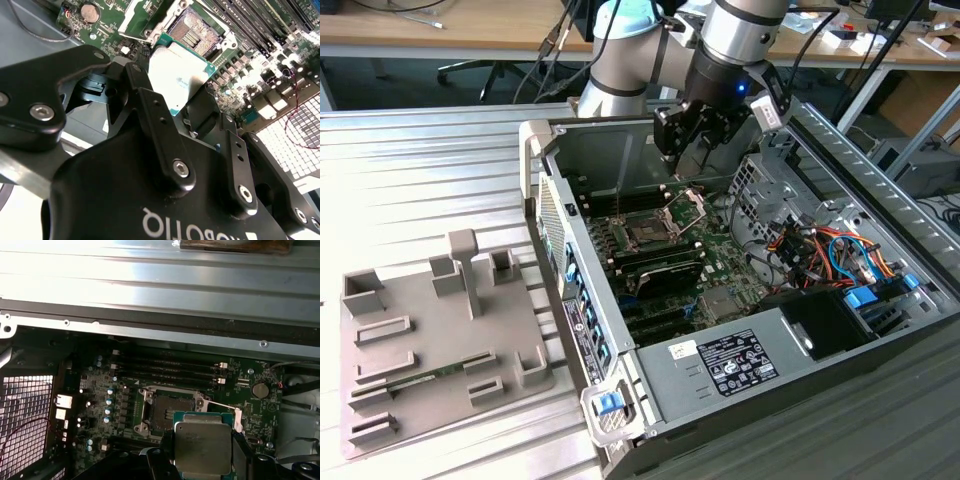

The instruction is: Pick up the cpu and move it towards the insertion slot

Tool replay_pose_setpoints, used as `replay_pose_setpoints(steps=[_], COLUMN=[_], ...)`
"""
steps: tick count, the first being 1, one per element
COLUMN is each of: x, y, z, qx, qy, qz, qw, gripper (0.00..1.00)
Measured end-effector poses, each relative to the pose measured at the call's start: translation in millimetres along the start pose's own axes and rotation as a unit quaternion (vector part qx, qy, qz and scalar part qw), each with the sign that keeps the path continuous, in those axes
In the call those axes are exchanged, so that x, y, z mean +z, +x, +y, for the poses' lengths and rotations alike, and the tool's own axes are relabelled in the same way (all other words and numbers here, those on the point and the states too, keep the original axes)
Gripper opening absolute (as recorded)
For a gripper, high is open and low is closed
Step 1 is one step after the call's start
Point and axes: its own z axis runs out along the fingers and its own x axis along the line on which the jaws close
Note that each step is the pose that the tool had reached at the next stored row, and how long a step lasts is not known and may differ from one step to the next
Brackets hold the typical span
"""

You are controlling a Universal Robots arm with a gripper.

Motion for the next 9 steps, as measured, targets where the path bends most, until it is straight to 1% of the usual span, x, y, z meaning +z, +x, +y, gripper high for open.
replay_pose_setpoints(steps=[4,9], x=[1.9,2.2], y=[0.0,0.0], z=[-0.1,-0.1], qx=[0.000,0.000], qy=[0.0001,0.0000], qz=[0.0000,0.0000], qw=[1.00000,1.00000], gripper=[0.55,0.55])
